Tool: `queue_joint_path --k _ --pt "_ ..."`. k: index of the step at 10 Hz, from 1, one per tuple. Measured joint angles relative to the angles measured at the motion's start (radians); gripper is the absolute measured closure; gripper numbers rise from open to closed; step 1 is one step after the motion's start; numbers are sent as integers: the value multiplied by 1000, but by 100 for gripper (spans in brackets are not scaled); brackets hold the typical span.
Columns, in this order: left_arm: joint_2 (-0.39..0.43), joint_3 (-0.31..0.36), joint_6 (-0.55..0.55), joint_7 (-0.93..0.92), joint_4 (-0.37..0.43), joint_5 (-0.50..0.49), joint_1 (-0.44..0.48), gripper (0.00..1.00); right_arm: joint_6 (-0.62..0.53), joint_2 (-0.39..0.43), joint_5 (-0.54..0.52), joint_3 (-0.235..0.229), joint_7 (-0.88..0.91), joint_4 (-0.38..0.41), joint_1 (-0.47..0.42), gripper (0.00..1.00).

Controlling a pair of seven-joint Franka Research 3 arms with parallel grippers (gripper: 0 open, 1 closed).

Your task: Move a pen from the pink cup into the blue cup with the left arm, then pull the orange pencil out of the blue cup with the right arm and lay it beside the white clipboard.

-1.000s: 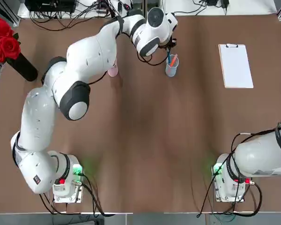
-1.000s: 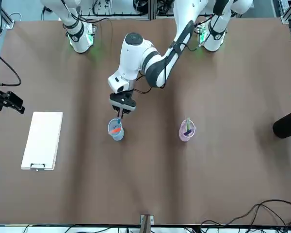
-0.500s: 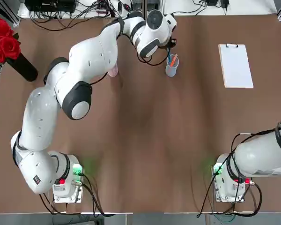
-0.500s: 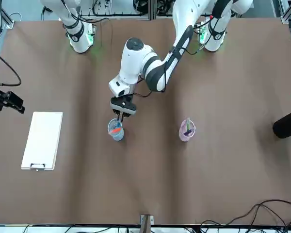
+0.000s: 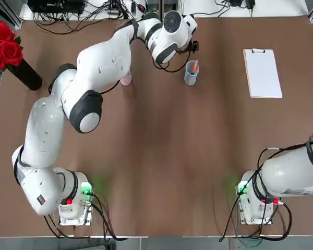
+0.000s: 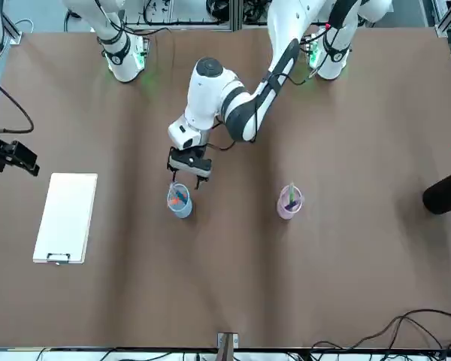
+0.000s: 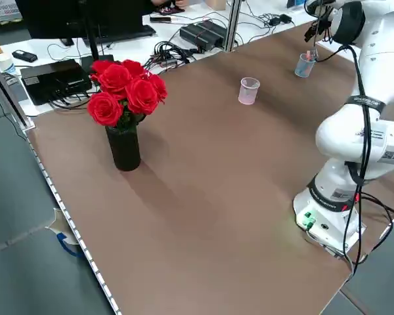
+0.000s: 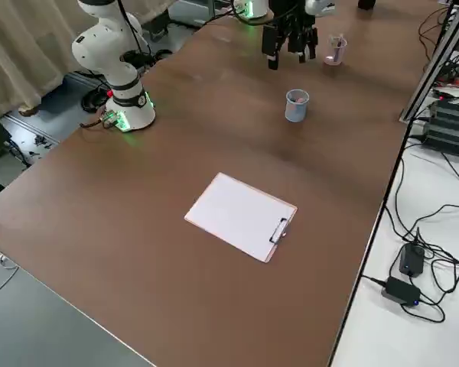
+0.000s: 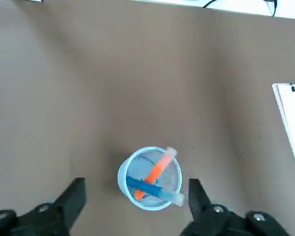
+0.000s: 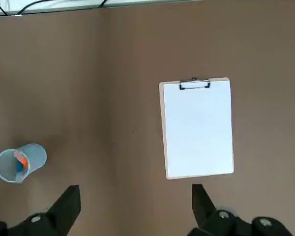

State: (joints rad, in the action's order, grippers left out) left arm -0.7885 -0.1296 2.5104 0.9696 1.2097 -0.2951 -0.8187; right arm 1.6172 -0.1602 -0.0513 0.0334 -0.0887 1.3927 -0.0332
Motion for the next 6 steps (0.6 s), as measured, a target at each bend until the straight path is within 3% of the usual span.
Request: queue_joint_path --k 1,6 --pt "1 0 -1 0 -5 0 0 0 0 0 1 4 0 0 9 0" --pt "77 4 -213 -24 -22 0 53 0 -6 -34 91 13 3 16 73 0"
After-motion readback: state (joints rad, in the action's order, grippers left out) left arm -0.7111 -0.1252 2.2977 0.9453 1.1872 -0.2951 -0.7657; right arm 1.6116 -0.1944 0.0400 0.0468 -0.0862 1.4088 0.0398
